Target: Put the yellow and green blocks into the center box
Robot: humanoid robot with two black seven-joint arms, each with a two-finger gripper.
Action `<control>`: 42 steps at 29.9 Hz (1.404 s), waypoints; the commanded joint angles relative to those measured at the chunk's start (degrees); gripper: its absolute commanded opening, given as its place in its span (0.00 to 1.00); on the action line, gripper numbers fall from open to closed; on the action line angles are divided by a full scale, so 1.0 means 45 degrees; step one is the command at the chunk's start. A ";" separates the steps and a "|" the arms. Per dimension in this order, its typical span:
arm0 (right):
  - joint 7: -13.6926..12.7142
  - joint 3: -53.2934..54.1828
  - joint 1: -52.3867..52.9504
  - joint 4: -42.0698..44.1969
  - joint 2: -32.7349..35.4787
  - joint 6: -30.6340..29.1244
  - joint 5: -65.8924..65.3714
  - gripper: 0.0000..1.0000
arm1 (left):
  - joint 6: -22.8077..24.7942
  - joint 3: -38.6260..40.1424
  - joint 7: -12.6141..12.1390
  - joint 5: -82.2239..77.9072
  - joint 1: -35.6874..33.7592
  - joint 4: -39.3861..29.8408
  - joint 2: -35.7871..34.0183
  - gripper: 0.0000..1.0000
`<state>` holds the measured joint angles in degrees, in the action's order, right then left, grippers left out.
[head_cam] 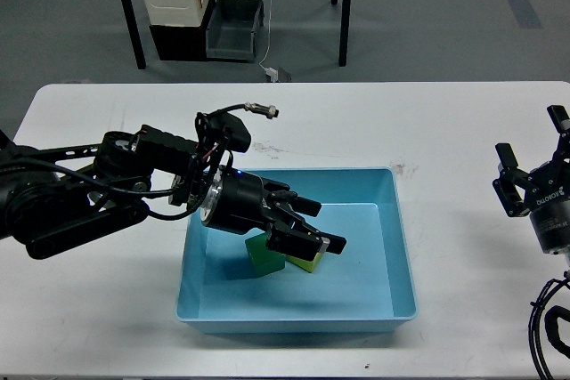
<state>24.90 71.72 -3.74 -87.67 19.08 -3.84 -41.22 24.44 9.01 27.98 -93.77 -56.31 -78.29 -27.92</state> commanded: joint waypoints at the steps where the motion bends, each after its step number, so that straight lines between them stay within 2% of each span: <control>1: -0.0531 -0.0001 0.0225 -0.0030 -0.0392 -0.1467 0.2726 1.00 | -0.2084 0.1489 0.0004 0.2375 0.1823 -0.0453 -0.0183 1.00; 4: -0.0941 0.0018 0.0167 -0.0030 -0.0372 -0.2524 0.4895 1.00 | -0.3201 0.3033 0.0004 0.4386 0.3387 -0.0453 -0.0163 1.00; 8: -0.1975 -0.0001 -0.0029 -0.0107 -0.0450 -0.2839 0.8078 1.00 | -0.4936 0.5219 0.0004 0.7859 0.5612 -0.0473 0.0285 1.00; 10: -0.2250 0.0076 -0.0107 -0.0186 -0.0489 -0.2839 0.9134 1.00 | -0.5680 0.6196 0.0004 0.9946 0.6492 -0.0570 0.0480 1.00; 12: -0.2271 0.0154 -0.0282 -0.0225 -0.0528 -0.2839 0.9840 1.00 | -0.5859 0.7056 0.0004 1.2367 0.7061 -0.0629 0.0598 1.00; 17: -0.2329 0.0194 -0.0848 -0.0362 -0.0646 -0.2878 1.0546 1.00 | -0.5198 0.8368 0.0004 1.9321 0.8837 -0.1057 0.0423 1.00; 20: -0.2329 0.0214 -0.1064 -0.0362 -0.0646 -0.3131 1.0935 1.00 | -0.4688 0.8700 0.0004 2.1497 0.9678 -0.1526 0.0403 1.00; 24: -0.2329 0.0233 -0.1377 -0.0362 -0.0723 -0.3288 1.2224 1.00 | -0.4571 1.0066 0.0004 2.2807 1.0655 -0.1781 0.0851 1.00; 27: -0.2329 0.0330 -0.1533 -0.0342 -0.0977 -0.3288 1.2713 1.00 | -0.4027 1.0614 0.0004 2.4444 1.1086 -0.1781 0.1262 1.00; 34: -0.2329 0.1169 -0.2059 -0.0323 -0.2596 -0.3249 1.3046 1.00 | -0.2697 1.0694 0.0004 2.6717 1.1887 -0.1996 0.1827 1.00; 42: -0.2310 0.1288 -0.2353 -0.0323 -0.3028 -0.3405 1.3027 1.00 | -0.2617 1.0713 0.0004 2.6717 1.2356 -0.1996 0.2493 1.00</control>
<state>14.46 77.48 -13.92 -89.05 5.57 -18.66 17.50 12.64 57.12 28.02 26.45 -0.87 -87.25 -16.96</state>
